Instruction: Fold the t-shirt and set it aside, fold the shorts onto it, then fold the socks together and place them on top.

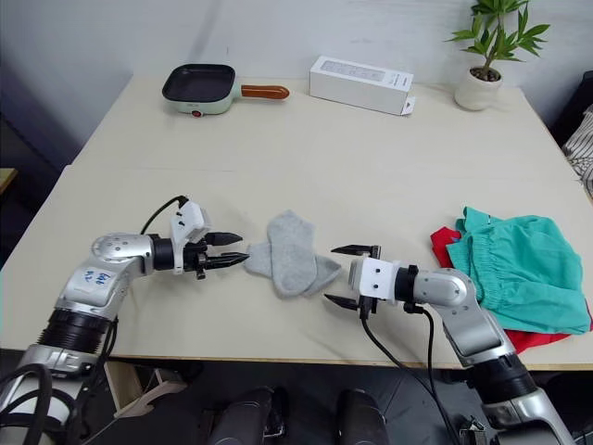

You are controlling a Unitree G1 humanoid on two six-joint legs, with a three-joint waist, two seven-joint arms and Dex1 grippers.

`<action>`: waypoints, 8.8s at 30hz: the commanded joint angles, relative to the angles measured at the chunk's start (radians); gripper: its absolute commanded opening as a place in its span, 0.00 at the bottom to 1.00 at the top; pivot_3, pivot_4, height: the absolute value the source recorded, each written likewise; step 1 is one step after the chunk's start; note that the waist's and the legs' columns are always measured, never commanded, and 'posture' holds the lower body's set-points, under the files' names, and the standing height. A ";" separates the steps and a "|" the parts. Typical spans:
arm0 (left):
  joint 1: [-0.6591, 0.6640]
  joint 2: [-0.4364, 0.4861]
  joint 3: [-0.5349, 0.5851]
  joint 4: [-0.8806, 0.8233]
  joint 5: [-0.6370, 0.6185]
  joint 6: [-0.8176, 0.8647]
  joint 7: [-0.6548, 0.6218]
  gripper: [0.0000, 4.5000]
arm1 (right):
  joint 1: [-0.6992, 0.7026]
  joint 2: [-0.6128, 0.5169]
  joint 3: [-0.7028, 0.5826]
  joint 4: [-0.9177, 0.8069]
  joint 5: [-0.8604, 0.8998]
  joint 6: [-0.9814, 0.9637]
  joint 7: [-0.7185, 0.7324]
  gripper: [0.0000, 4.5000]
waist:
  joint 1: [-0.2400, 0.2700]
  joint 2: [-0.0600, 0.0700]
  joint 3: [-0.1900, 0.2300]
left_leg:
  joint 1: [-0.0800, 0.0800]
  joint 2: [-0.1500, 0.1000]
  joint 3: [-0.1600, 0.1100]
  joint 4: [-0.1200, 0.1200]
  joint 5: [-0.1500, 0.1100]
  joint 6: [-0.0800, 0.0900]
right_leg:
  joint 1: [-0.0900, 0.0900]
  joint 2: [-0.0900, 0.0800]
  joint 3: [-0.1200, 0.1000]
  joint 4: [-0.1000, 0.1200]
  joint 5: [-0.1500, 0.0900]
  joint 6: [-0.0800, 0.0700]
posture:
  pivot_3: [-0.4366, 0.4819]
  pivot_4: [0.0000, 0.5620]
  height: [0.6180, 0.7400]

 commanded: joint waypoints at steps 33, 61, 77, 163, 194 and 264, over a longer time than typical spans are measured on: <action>0.252 -0.034 0.020 -0.448 0.014 0.141 0.075 0.00 | -0.239 -0.029 0.001 0.600 0.120 -0.510 0.300 0.00 | -0.039 0.000 0.000 | 0.002 0.001 -0.003 0.001 0.003 -0.001 | 0.003 0.000 -0.002 0.004 0.000 0.000 | 0.48 0.27 1.00; -0.135 -0.089 0.033 0.074 0.038 0.032 0.014 0.53 | -0.048 -0.113 -0.117 -0.317 0.769 1.222 -0.203 0.92 | -0.010 0.003 0.003 | -0.005 0.000 -0.010 0.000 0.002 -0.002 | 0.001 -0.001 -0.009 0.001 -0.001 -0.001 | 0.48 0.27 1.00; -0.255 -0.189 -0.014 0.347 0.155 -0.170 -0.034 0.53 | -0.029 -0.057 -0.096 -0.399 0.746 1.244 -0.222 0.92 | -0.016 0.003 0.003 | -0.014 -0.001 -0.009 0.007 0.004 0.002 | -0.007 0.001 -0.012 0.006 0.001 0.001 | 0.48 0.27 1.00; 0.559 -0.235 0.147 -0.902 -0.055 0.374 0.542 0.58 | -0.498 -0.227 0.070 0.288 0.405 1.183 0.375 0.54 | -0.015 0.003 0.003 | -0.015 0.000 -0.011 0.009 0.001 0.001 | -0.005 -0.002 -0.009 0.000 0.001 0.001 | 0.48 0.27 1.00; 0.334 -0.139 -0.108 -0.436 0.197 0.009 0.312 0.01 | 0.226 0.170 -0.124 -0.088 0.182 0.321 -0.173 0.00 | -0.015 0.003 0.001 | -0.010 0.001 -0.004 0.003 0.005 -0.001 | -0.009 0.000 -0.005 0.005 0.001 0.002 | 0.48 0.27 1.00; 0.067 -0.369 -0.132 0.011 0.192 -0.353 0.113 0.00 | 0.279 0.409 -0.440 -0.313 1.568 0.972 -1.286 0.01 | -0.011 0.002 -0.020 | -0.001 0.002 -0.009 -0.004 -0.004 0.001 | 0.003 -0.002 -0.005 -0.004 -0.001 -0.002 | 0.48 0.27 1.00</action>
